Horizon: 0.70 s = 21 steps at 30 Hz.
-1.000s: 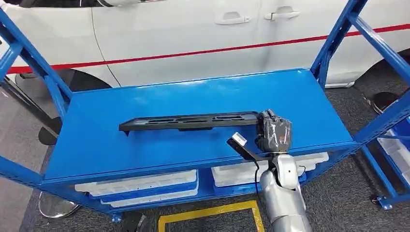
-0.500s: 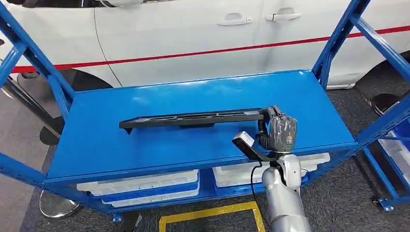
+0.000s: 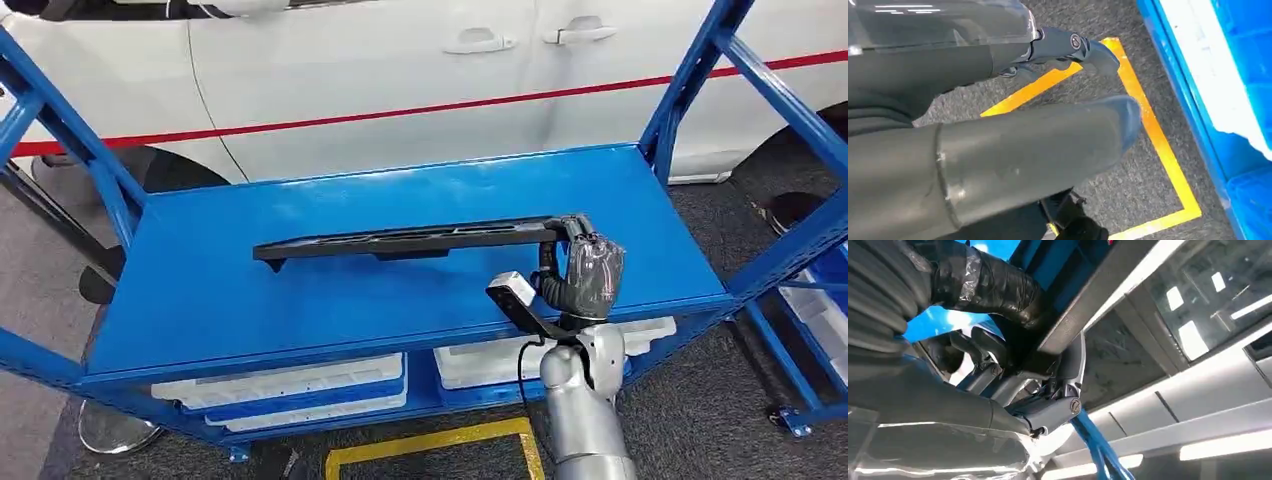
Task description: Take the parts from the cabinet and place them on the table.
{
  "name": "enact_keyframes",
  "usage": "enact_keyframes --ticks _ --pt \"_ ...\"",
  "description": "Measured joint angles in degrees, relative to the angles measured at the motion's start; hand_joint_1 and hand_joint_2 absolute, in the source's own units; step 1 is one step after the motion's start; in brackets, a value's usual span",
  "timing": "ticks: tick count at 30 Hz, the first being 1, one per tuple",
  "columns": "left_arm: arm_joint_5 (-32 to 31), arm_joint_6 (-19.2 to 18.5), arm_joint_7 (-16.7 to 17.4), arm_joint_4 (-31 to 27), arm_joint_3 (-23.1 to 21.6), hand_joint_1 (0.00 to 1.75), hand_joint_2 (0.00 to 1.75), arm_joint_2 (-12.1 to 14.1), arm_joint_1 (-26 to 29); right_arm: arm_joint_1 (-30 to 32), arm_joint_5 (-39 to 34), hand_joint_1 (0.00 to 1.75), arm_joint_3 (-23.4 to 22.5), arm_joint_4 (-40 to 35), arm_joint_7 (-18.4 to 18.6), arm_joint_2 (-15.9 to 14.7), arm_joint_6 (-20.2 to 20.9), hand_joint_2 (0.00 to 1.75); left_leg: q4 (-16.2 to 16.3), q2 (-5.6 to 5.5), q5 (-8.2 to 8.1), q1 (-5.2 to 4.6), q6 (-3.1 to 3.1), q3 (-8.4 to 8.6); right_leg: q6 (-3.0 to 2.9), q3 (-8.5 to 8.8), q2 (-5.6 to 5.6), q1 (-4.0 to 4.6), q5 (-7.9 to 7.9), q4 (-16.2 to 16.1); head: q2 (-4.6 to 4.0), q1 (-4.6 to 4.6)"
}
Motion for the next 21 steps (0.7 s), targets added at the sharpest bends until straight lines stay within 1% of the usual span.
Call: enact_keyframes --ticks 1,2,3,4,5,6,7,8,9,10,11,12,13,14,15,16,17,18,19,20,21 --pt "0.0 0.0 0.0 0.0 0.0 0.0 0.0 0.0 0.1 0.3 0.0 1.75 0.0 0.0 0.0 0.0 0.0 1.75 0.0 -0.02 0.02 -0.07 0.09 -0.04 0.3 0.07 -0.03 -0.09 0.09 -0.2 0.0 0.0" --pt "0.0 0.0 -0.1 0.0 0.0 0.0 0.0 0.0 0.2 0.4 0.0 1.75 0.0 -0.1 -0.1 0.1 0.0 1.75 -0.3 -0.03 0.21 -0.09 0.37 0.03 0.63 0.21 -0.05 -0.07 0.23 -0.4 0.0 0.0" --pt "0.0 0.0 -0.1 0.0 0.0 0.0 0.0 0.0 0.2 0.4 0.0 1.75 0.0 -0.3 -0.2 0.1 0.0 1.75 -1.5 0.03 0.85 0.72 0.85 0.56 1.0 0.1 -0.13 0.22 -0.11 -0.2 0.0 0.0" --pt "0.0 0.1 -0.1 0.0 0.0 0.0 0.0 0.0 0.1 0.4 -0.1 1.75 0.0 -0.5 -0.2 0.1 0.0 1.75 -1.8 0.12 1.04 0.54 1.01 0.73 1.21 -0.19 -0.1 0.11 -1.09 1.0 0.0 0.07" --pt "0.0 0.1 -0.1 0.0 0.0 0.0 0.0 0.0 0.0 0.3 -0.1 1.75 0.0 -0.6 -0.3 0.1 0.0 1.75 -1.8 0.18 1.14 0.56 1.31 0.68 1.3 -1.64 -0.08 0.08 -3.3 4.1 0.0 0.02" --pt "0.0 0.1 -0.1 0.0 0.0 0.0 0.0 0.0 0.0 0.5 -0.2 1.75 0.0 -0.6 -0.3 0.1 0.0 1.75 -1.7 0.2 1.11 0.52 1.37 0.63 1.44 -3.59 -0.09 0.03 -5.54 8.5 0.0 0.07" --pt "0.0 0.1 -0.1 0.0 0.0 0.0 0.0 0.0 0.0 0.8 -0.4 1.75 0.0 -0.6 -0.3 0.1 0.0 1.75 -1.7 0.2 1.1 0.47 1.38 0.59 1.54 -5.51 -0.1 -0.05 -7.26 12.6 0.0 0.02" --pt "0.0 0.1 -0.1 0.0 0.0 0.0 0.0 0.0 0.1 1.1 -0.9 1.75 0.0 -0.6 -0.3 0.1 0.0 1.75 -1.5 0.2 1.09 0.45 1.38 0.49 1.62 -7.18 -0.11 -0.14 -8.12 15.9 0.0 0.04" --pt "0.0 0.1 -0.1 0.0 0.0 0.0 0.0 0.0 0.1 1.3 -1.5 1.75 0.0 -0.6 -0.3 0.1 0.0 1.75 -1.4 0.18 1.02 0.45 1.35 0.42 1.68 -7.56 -0.12 -0.24 -7.49 16.4 0.0 0.02" --pt "-0.1 0.1 -0.1 0.0 0.0 0.0 0.0 0.0 0.1 1.3 -2.8 1.75 0.0 -0.5 -0.3 0.1 0.0 1.75 -1.2 0.14 0.93 0.46 1.3 0.39 1.7 -6.62 -0.14 -0.31 -5.68 14.4 0.0 0.04" --pt "-0.2 0.1 -0.1 0.0 0.0 0.0 0.0 0.0 0.1 1.3 -5.2 1.75 0.2 -0.4 0.4 0.1 0.0 1.75 -0.9 0.07 0.74 0.48 1.22 0.4 1.69 -4.47 -0.14 -0.39 -3.1 10.1 0.0 0.04" --pt "-0.2 0.1 -0.1 0.0 0.0 0.0 0.0 -0.1 0.1 1.3 -8.1 1.75 0.8 -0.2 1.2 -0.1 0.0 1.75 -0.6 0.02 0.48 0.52 1.01 0.41 1.62 -1.74 -0.16 -0.42 -0.49 4.8 0.0 0.04" --pt "-0.2 0.1 -0.2 0.0 0.0 0.0 0.0 -0.1 0.1 1.3 -11.0 1.75 1.6 0.1 2.2 -0.5 0.0 1.75 -0.2 -0.01 0.2 0.52 0.73 0.3 1.42 -0.09 -0.15 -0.41 -0.14 0.8 0.0 0.04" --pt "-0.2 0.1 -0.2 0.0 0.0 0.0 0.0 -0.1 0.0 1.3 -14.6 1.75 2.8 0.5 3.3 -1.0 0.1 1.75 0.2 -0.09 0.03 0.12 0.4 -0.05 1.24 0.17 -0.11 0.03 -0.53 0.4 0.0 0.04" --pt "-0.2 0.1 -0.2 0.0 0.0 0.0 0.0 -0.1 0.1 1.3 -18.1 1.75 4.0 0.8 4.5 -1.6 0.4 1.75 0.1 -0.07 0.1 0.15 0.19 -0.14 0.92 0.0 0.0 -0.25 -0.34 0.4 0.0 -0.02" --pt "-0.2 0.1 -0.2 0.0 0.0 0.0 0.0 -0.1 0.2 1.4 -21.6 1.75 5.1 1.3 5.4 -2.3 1.1 1.75 0.0 -0.07 0.19 0.16 0.02 -0.13 0.75 -0.1 0.11 -0.09 -0.27 0.4 0.0 0.02" --pt "-0.2 0.1 -0.2 0.0 0.0 0.0 0.0 -0.1 0.2 1.4 -25.3 1.75 6.3 1.7 6.2 -3.1 2.5 1.75 -0.2 -0.03 0.3 0.26 -0.34 -0.08 0.37 -0.16 0.19 0.06 -0.2 0.4 0.0 0.02" --pt "-0.2 0.1 -0.2 0.0 0.0 0.0 0.0 -0.1 0.1 1.4 -28.4 1.75 7.1 2.1 6.5 -3.5 4.0 1.75 0.0 -0.05 0.02 0.25 -0.63 -0.12 -0.08 0.0 0.12 -0.27 0.07 -0.1 0.0 0.02" --pt "-0.2 0.1 -0.3 0.0 0.0 0.0 0.0 -0.1 0.1 1.3 -31.4 1.75 7.7 2.5 6.7 -3.9 5.8 1.75 0.9 0.05 -0.83 0.44 -1.01 -0.39 -0.33 0.16 0.05 -0.34 0.17 -0.3 0.0 0.02" --pt "-0.2 0.0 -0.3 0.0 0.0 0.0 0.0 -0.1 0.1 1.3 -34.1 1.75 8.3 2.9 6.8 -4.1 7.5 1.75 3.4 0.07 -2.62 0.45 -1.26 -1.5 -0.68 0.13 -0.02 -0.37 0.17 -0.3 0.0 0.0" --pt "-0.2 0.0 -0.3 0.0 0.0 0.0 0.0 -0.1 0.1 1.2 -36.4 1.75 8.8 3.3 6.8 -4.4 8.9 1.75 7.7 0.07 -4.95 0.54 -1.49 -3.4 -0.72 0.09 -0.05 -0.34 0.16 -0.3 0.0 0.0"
